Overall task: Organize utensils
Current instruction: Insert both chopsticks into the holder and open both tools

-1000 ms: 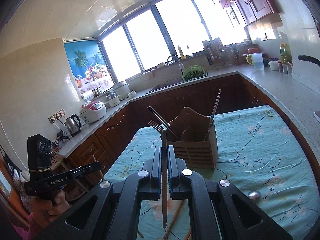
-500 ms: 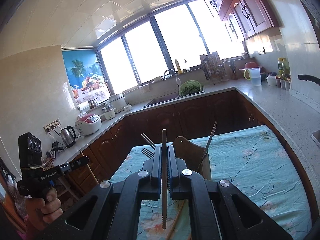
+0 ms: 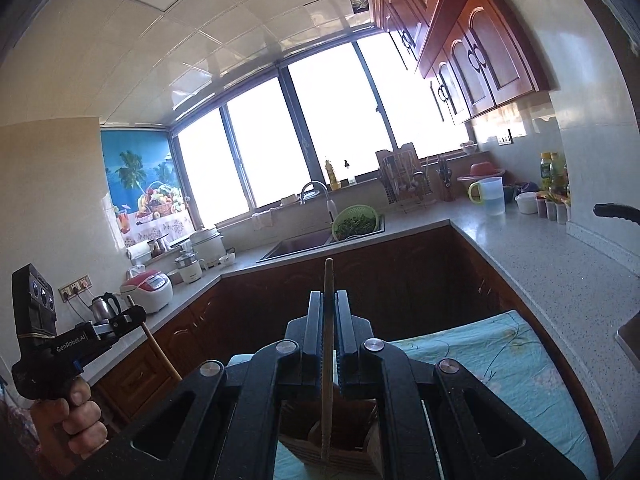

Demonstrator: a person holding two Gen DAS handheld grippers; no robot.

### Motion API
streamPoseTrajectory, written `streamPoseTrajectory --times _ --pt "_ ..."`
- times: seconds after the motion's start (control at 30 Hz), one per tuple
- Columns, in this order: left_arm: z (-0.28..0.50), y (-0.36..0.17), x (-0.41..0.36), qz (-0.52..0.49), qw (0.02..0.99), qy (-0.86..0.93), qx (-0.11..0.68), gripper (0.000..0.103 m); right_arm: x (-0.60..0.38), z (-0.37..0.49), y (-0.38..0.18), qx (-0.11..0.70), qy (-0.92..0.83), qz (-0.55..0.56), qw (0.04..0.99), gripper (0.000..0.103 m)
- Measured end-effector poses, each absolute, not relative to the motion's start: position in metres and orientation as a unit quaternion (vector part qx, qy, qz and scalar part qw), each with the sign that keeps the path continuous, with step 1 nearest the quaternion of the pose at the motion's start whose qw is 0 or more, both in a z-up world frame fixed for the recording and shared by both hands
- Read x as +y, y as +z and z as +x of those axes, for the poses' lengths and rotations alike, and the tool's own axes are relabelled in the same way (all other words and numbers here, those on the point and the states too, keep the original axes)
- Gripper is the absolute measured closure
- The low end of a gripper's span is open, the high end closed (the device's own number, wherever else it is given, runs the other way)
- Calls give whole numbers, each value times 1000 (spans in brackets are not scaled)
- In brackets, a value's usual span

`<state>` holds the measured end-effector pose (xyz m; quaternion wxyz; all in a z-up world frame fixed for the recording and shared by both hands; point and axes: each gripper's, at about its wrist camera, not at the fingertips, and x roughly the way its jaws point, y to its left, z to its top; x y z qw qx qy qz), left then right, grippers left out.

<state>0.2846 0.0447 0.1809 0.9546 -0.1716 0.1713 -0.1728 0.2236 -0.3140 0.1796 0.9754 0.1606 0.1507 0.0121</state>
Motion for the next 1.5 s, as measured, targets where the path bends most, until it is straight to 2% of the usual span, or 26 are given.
streamPoseTrajectory --times 0.17,0.63,0.9,1.33,1.4,1.5 --pt "317 161 31 -179 958 -156 160 100 -319 244 171 149 -8 147 978 98" --pt "347 66 -13 -167 960 -128 186 100 -303 267 91 199 -26 152 968 98" --pt "369 51 -29 -143 955 -135 223 99 -305 273 72 223 -29 159 961 98" --pt "377 65 -16 -132 954 -134 231 98 -312 273 73 229 -35 174 957 98" --pt "376 63 -14 -135 952 -135 238 97 -313 274 72 232 -34 177 956 95" --pt "372 62 -9 -143 948 -138 249 88 -313 274 71 238 -30 180 954 93"
